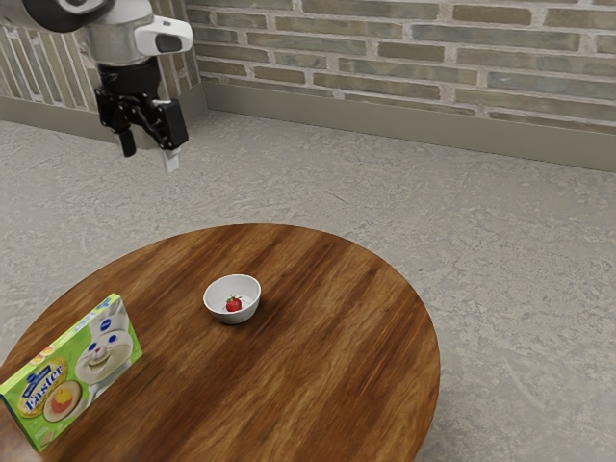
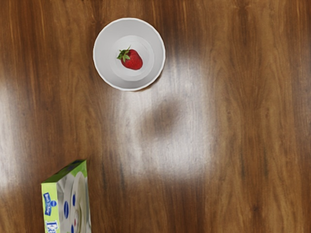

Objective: Take strawberry from the bowl

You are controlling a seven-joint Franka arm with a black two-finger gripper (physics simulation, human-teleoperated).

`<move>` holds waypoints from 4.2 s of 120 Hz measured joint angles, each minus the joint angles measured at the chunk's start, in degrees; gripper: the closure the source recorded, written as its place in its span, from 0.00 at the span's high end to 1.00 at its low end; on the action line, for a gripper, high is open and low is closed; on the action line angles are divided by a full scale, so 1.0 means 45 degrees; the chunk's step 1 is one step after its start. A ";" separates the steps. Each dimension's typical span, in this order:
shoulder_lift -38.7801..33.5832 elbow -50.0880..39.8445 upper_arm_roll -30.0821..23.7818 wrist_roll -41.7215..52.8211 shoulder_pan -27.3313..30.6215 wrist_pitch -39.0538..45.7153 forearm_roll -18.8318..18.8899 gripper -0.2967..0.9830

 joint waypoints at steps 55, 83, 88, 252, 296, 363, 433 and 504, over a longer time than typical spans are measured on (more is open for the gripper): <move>0.1034 -0.3730 -0.0142 -0.0473 -0.0920 0.2099 0.0103 0.77; 0.1388 -0.5249 -0.0142 -0.0268 -0.1051 0.4915 0.0135 0.77; 0.1525 -0.5267 -0.0142 -0.0228 -0.1063 0.5240 0.0136 0.77; 0.5337 -0.4565 0.1767 -1.0036 -0.0710 1.0961 -0.1001 0.57; 0.4874 -0.5431 0.1698 -0.9604 -0.0790 1.1260 -0.0997 0.53; 0.6234 -0.4496 0.1712 -0.8859 -0.0711 1.1544 -0.0966 0.53; 0.6921 -0.3986 0.1830 -0.7814 -0.0474 1.1885 -0.0971 0.51; 0.7367 -0.3904 0.1833 -0.7423 -0.0535 1.2347 -0.1918 0.51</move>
